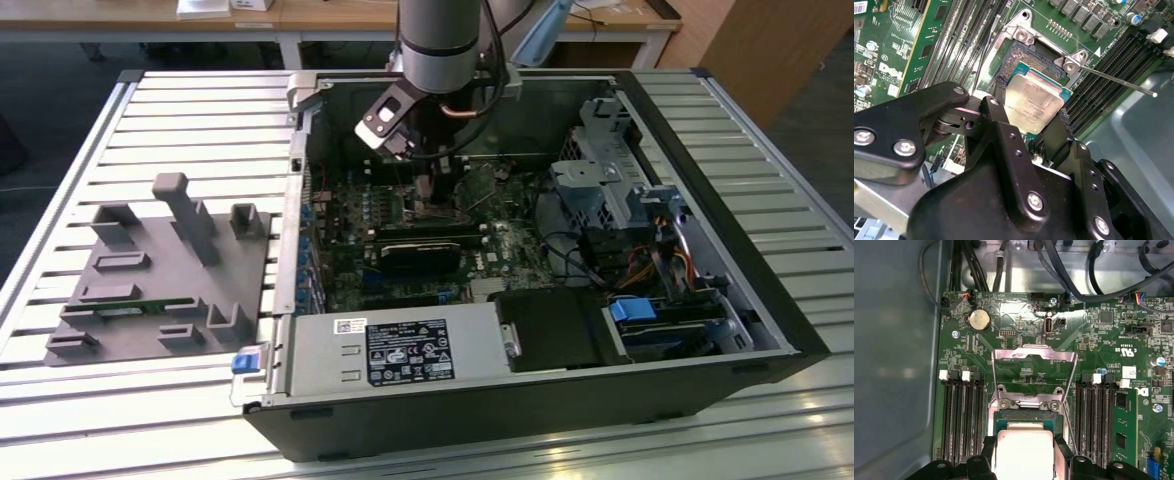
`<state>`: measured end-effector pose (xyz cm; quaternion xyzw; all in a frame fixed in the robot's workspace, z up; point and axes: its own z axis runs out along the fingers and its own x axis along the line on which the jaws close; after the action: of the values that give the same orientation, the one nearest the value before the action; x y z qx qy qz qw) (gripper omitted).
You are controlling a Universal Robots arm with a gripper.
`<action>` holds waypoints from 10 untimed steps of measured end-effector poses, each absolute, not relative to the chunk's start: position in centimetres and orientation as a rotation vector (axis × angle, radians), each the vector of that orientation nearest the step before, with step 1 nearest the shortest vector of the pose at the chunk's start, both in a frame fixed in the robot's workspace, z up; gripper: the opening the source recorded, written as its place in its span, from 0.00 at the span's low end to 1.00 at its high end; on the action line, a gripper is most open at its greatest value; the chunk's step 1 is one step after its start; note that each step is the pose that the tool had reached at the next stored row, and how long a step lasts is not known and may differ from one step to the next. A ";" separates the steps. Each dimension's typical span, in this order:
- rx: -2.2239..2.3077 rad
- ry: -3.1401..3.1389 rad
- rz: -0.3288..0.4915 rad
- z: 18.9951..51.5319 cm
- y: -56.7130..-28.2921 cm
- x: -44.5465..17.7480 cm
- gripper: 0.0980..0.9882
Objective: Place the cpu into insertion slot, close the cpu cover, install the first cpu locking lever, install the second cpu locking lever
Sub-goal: 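Place the cpu into insertion slot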
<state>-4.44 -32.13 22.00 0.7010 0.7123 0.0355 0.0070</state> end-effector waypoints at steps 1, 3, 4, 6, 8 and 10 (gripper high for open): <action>2.192 2.228 0.111 21.9 -32.1 -4.4 0.50; 2.192 2.228 0.111 21.8 -32.1 -4.4 0.50; 2.192 2.228 0.110 21.7 -32.1 -4.4 0.50; 2.192 2.228 0.111 21.5 -32.1 -4.4 0.50; 2.192 2.228 0.111 21.3 -32.1 -4.4 0.50; 2.192 2.227 0.110 21.0 -32.1 -4.5 0.50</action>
<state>-4.45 -32.13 21.05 0.7010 0.7122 0.0352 0.0073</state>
